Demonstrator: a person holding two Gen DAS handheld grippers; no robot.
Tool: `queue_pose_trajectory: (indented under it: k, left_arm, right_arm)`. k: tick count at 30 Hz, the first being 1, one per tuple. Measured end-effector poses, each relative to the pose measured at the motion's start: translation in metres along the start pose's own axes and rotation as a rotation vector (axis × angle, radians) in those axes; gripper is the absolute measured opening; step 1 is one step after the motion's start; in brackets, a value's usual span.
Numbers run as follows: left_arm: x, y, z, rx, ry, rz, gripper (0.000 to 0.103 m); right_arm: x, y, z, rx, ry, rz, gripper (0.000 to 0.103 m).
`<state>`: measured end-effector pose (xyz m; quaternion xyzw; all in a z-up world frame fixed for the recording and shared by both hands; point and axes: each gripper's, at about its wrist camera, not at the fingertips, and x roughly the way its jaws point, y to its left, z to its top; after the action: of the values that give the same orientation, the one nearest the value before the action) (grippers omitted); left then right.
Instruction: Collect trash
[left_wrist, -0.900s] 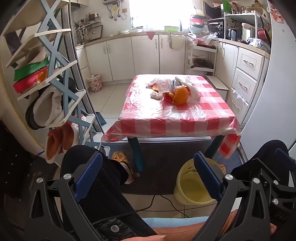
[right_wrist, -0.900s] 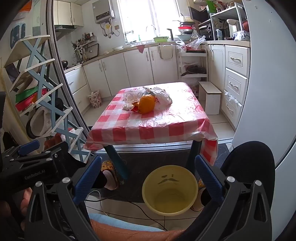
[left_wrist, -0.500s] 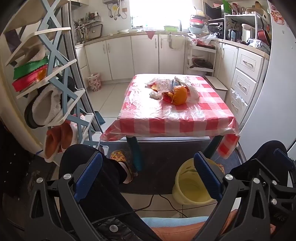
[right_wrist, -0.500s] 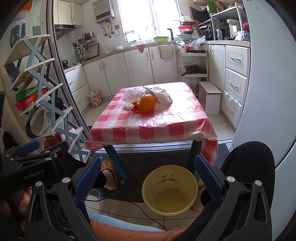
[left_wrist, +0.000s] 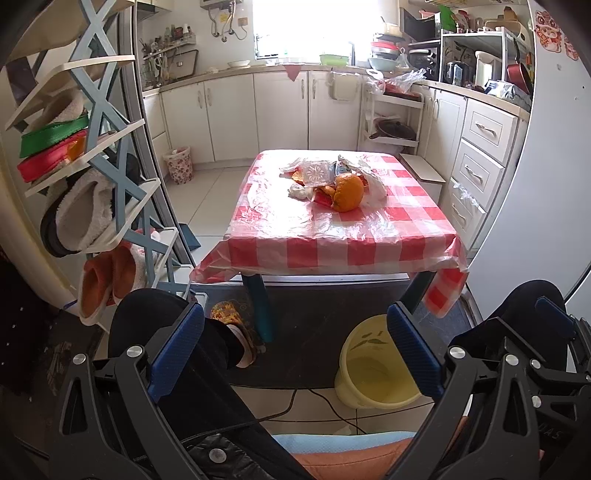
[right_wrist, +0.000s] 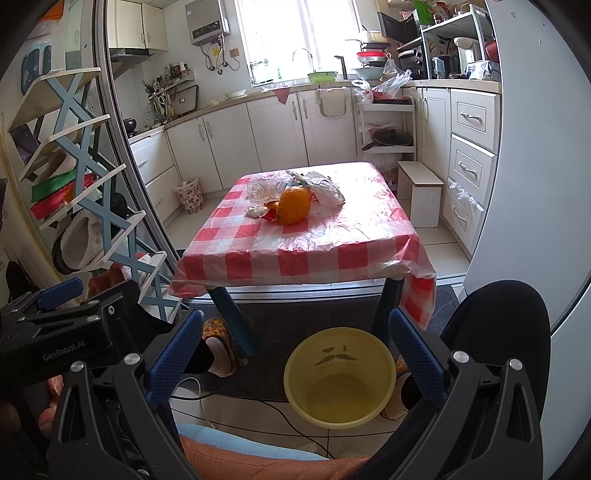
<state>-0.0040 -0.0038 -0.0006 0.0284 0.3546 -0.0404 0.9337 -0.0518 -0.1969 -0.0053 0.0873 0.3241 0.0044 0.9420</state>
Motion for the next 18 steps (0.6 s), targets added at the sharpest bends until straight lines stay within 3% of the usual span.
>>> queue_pose_trajectory:
  k: [18]
  left_arm:
    - [-0.0003,0.0001,0.0011,0.018,0.003,0.014,0.095]
  right_arm:
    - [-0.001,0.007,-0.004,-0.02,0.002,0.012,0.097]
